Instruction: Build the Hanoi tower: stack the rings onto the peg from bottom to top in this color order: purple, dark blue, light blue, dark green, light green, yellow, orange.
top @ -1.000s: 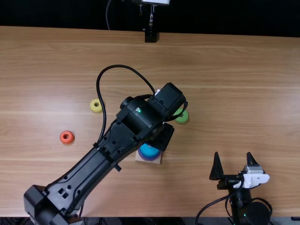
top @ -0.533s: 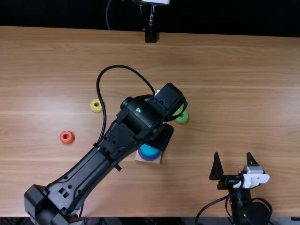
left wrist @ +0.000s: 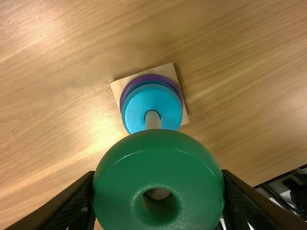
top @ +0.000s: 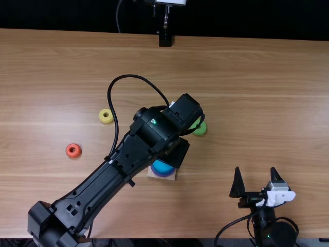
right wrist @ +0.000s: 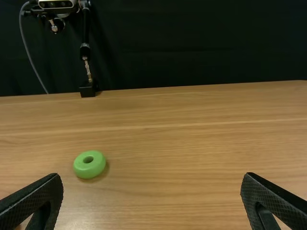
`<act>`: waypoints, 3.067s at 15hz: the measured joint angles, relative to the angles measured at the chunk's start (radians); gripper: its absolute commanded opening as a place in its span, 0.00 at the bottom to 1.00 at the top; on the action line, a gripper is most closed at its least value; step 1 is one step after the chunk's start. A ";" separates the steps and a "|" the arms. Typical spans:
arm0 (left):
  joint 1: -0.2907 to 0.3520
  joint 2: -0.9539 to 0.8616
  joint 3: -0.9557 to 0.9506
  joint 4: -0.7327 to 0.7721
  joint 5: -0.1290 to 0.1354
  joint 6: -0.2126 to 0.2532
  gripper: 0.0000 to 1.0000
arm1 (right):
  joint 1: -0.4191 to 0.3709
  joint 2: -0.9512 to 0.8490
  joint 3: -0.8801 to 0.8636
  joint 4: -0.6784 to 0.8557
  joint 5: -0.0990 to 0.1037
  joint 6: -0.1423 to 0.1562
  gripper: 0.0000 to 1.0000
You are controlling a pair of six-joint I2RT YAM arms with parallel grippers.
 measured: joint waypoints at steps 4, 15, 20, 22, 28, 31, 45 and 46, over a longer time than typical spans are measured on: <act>0.000 0.026 -0.002 0.003 0.001 0.000 1.00 | 0.000 0.000 0.000 0.000 0.000 0.000 1.00; 0.279 -0.251 -0.240 0.629 0.002 0.001 1.00 | 0.000 0.000 0.000 0.000 0.000 0.000 1.00; 0.533 -0.744 -0.855 1.000 0.001 0.000 1.00 | 0.000 0.000 0.000 0.000 0.000 0.000 1.00; 0.640 -0.927 -1.074 1.111 -0.002 0.001 1.00 | 0.000 0.000 0.000 0.000 0.000 0.000 1.00; 0.683 -1.435 -1.693 1.446 0.008 0.001 1.00 | 0.000 0.000 0.000 0.000 0.000 0.000 1.00; 0.684 -1.585 -1.825 1.463 0.008 0.000 1.00 | 0.000 0.000 0.000 0.000 0.000 0.000 1.00; 0.714 -1.868 -1.900 1.317 0.007 0.300 1.00 | 0.000 0.000 0.000 0.000 0.000 0.000 1.00; 0.714 -1.868 -1.900 1.317 0.007 0.315 1.00 | 0.000 0.000 0.000 0.000 0.000 0.000 1.00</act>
